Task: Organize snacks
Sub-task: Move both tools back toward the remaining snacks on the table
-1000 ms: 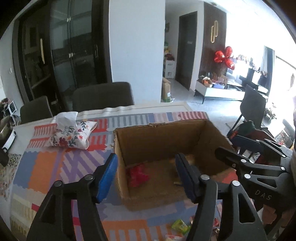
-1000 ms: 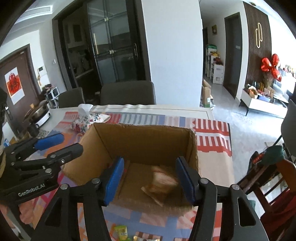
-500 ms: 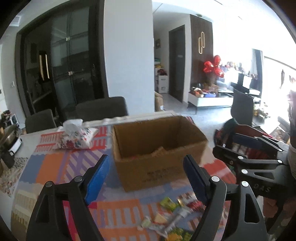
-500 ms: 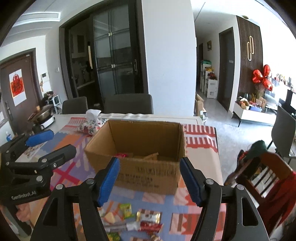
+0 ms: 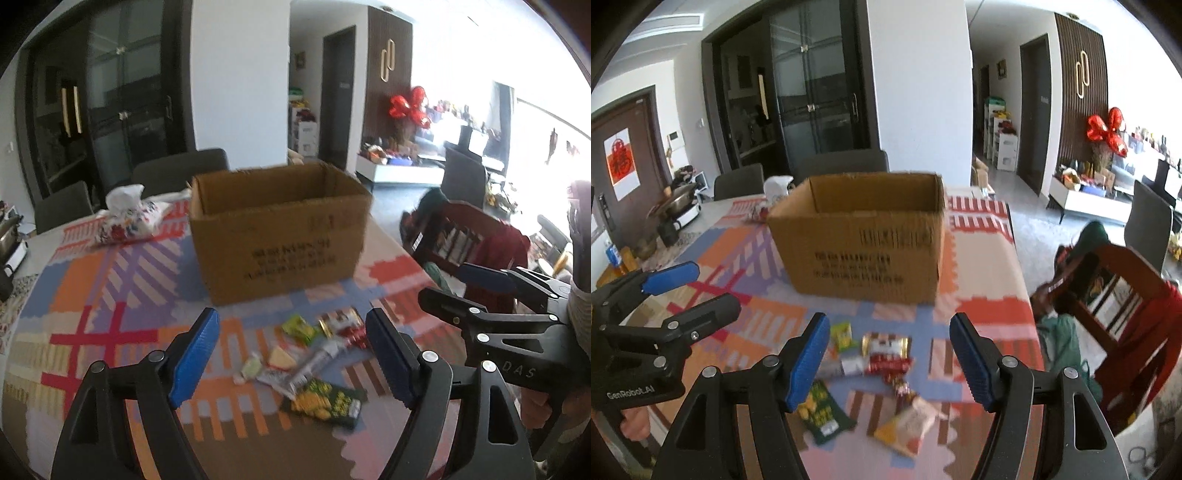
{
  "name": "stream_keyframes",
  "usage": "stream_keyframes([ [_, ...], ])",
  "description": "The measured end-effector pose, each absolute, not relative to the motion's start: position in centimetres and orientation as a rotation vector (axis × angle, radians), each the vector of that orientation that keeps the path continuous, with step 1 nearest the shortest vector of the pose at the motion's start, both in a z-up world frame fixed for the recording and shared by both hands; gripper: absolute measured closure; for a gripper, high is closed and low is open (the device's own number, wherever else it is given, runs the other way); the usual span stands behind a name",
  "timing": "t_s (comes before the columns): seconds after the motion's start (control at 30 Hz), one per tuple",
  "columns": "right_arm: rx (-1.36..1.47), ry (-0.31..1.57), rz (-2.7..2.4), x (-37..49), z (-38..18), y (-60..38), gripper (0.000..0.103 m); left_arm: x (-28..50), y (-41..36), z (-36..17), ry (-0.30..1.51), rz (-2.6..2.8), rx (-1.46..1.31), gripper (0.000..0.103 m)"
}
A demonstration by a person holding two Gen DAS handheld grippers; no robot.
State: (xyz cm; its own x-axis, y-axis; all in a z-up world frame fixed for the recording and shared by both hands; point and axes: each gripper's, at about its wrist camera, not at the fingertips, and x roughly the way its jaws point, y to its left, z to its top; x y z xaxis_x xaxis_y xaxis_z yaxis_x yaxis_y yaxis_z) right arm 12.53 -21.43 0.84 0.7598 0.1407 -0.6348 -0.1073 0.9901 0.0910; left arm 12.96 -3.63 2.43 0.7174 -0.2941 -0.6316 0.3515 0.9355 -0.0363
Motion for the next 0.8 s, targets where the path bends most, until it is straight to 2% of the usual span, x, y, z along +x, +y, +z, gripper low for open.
stream_keyframes([
  [0.57,0.238,0.982,0.083,12.5,-7.9,-23.6,0.035,14.7,-6.5,-5.3,0.854,-0.45,0.158,0.026],
  [0.63,0.251,1.005,0.085,12.8,-8.5,-23.6,0.035,15.2,-6.7,-6.0,0.872,-0.454,0.167,0.032],
  [0.8,0.275,1.047,0.079,13.3,-10.1,-23.7,0.036,16.6,-7.3,-7.4,0.9,-0.463,0.2,0.034],
])
